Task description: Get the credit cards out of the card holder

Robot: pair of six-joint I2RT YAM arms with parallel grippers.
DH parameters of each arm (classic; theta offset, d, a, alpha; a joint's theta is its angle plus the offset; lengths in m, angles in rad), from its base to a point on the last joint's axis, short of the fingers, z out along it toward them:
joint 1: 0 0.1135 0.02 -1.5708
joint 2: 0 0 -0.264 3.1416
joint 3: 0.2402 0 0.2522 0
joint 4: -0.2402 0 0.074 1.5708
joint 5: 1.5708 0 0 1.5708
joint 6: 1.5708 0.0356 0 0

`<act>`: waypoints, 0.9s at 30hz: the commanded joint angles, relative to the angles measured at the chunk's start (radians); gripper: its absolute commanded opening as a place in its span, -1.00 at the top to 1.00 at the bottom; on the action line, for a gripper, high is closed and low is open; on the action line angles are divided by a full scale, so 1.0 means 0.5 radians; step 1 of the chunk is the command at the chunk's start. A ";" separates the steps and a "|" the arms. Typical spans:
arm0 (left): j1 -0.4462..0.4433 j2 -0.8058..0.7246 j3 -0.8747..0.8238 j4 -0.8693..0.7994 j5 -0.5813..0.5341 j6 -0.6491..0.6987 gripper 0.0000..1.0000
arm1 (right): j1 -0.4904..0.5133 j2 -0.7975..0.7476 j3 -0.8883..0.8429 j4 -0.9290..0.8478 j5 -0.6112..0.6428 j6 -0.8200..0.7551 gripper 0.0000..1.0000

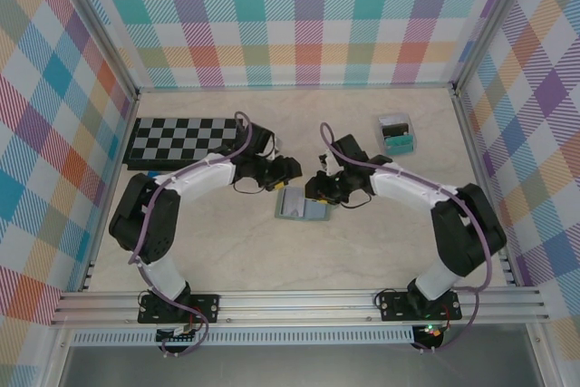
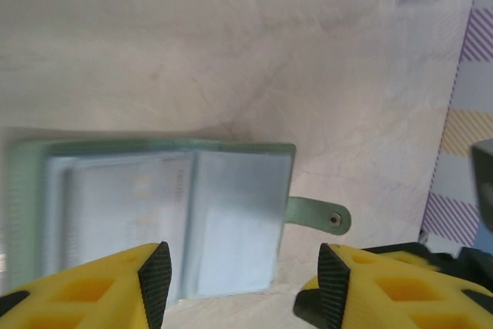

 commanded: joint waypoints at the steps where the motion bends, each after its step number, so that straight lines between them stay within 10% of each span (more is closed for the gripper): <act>1: 0.025 -0.050 -0.067 -0.210 -0.150 0.075 -0.07 | 0.008 0.146 0.090 0.079 -0.085 0.073 0.45; 27: 0.025 0.131 -0.214 0.098 -0.006 -0.122 0.41 | 0.014 0.725 0.458 -0.422 0.253 -0.256 0.33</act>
